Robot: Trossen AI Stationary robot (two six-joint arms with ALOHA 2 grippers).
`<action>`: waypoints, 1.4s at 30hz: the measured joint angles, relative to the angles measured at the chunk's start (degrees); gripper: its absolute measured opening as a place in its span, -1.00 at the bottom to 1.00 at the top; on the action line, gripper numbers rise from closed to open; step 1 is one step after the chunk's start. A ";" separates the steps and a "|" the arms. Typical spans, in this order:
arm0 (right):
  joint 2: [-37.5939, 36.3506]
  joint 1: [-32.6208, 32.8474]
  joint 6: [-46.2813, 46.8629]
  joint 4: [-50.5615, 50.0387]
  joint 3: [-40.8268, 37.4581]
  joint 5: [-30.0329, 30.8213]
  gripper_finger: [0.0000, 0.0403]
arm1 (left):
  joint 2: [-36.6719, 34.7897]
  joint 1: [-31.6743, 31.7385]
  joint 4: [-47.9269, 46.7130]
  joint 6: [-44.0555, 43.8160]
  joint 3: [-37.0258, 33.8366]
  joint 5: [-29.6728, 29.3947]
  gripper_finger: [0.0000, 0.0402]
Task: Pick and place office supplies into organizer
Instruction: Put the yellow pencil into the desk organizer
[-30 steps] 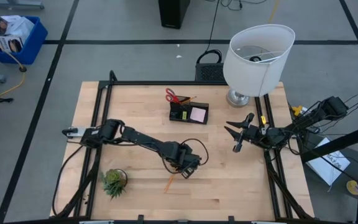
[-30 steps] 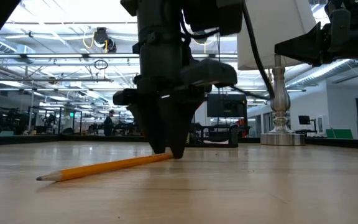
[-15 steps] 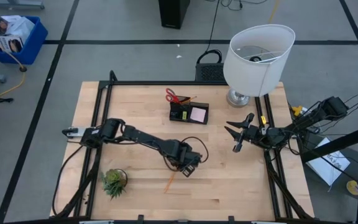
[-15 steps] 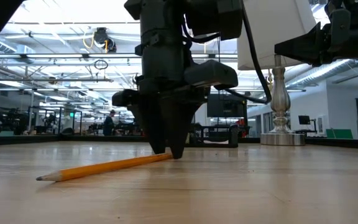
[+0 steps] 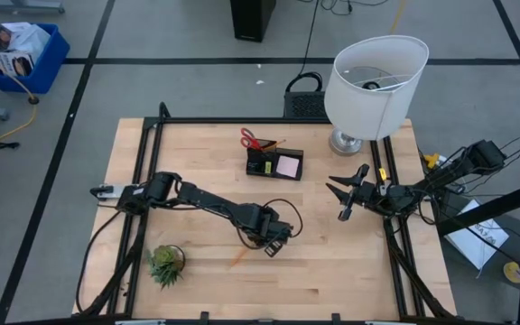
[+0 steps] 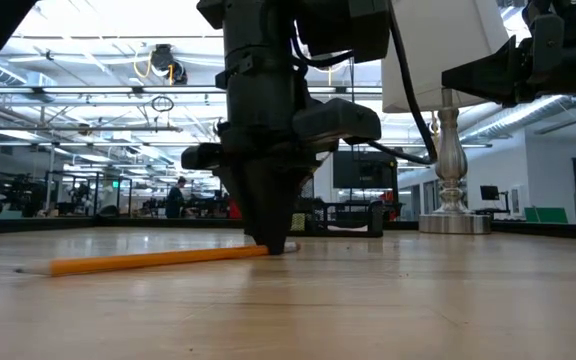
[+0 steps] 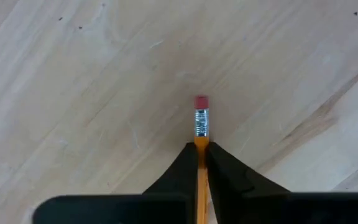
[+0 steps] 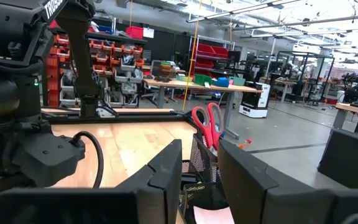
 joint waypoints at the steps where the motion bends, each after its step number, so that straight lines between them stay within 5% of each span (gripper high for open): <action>1: 0.02 0.00 0.00 -0.02 0.01 0.00 -0.50 | -0.01 0.00 0.13 0.30 -0.02 -0.10 -0.86; 42: 0.02 0.00 0.00 -0.02 0.01 0.00 -0.50 | -2.44 -0.94 0.52 2.82 1.27 -3.49 -0.99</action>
